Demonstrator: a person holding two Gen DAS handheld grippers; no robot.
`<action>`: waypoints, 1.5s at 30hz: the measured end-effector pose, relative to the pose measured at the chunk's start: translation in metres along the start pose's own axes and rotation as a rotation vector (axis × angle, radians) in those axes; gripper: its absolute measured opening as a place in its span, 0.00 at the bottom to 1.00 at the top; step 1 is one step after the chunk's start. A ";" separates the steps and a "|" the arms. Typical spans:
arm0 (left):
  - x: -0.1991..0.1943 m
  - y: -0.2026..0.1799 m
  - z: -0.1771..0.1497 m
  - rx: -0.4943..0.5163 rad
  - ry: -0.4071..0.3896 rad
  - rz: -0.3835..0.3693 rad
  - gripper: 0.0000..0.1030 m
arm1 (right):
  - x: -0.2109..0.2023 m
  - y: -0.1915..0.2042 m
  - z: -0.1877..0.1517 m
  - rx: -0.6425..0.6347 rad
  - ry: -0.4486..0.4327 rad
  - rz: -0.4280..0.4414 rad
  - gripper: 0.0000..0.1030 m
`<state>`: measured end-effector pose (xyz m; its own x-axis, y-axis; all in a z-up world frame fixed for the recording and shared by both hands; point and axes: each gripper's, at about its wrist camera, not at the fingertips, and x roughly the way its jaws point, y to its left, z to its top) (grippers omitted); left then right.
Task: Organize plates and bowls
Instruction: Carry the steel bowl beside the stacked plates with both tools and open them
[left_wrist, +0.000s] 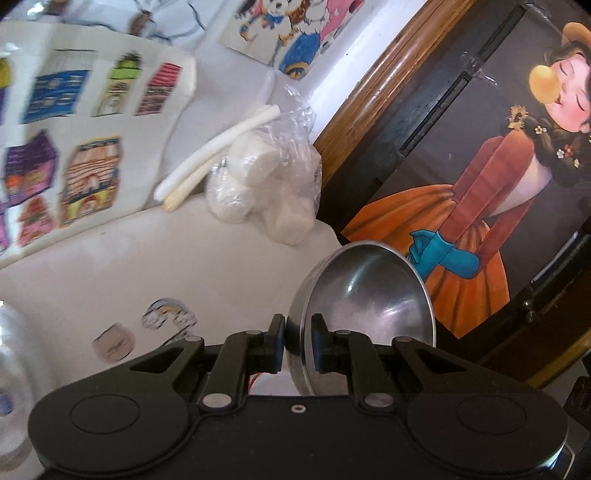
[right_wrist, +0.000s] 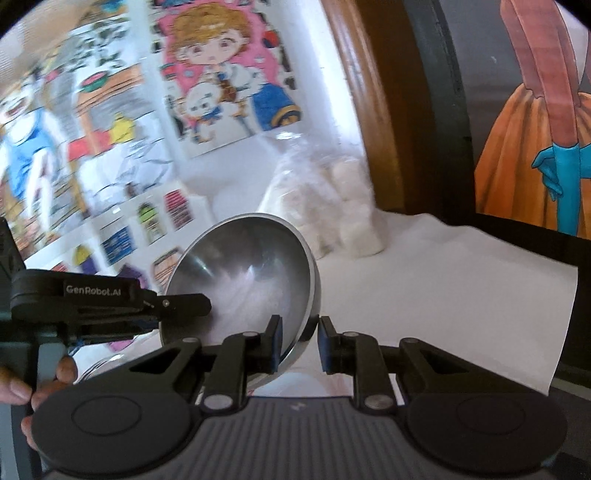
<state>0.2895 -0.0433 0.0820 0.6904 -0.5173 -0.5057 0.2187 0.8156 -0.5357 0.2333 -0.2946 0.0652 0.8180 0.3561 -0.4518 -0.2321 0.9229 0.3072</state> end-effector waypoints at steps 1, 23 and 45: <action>-0.009 0.002 -0.005 0.006 0.005 0.006 0.15 | -0.004 0.005 -0.005 -0.002 0.005 0.007 0.22; -0.085 0.058 -0.110 0.051 0.199 0.114 0.17 | -0.043 0.041 -0.112 0.082 0.247 0.136 0.24; -0.075 0.064 -0.131 0.054 0.283 0.150 0.19 | -0.033 0.038 -0.125 0.102 0.311 0.132 0.26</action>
<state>0.1616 0.0141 -0.0031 0.5005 -0.4354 -0.7483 0.1705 0.8970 -0.4078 0.1321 -0.2527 -0.0129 0.5813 0.5137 -0.6310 -0.2590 0.8520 0.4551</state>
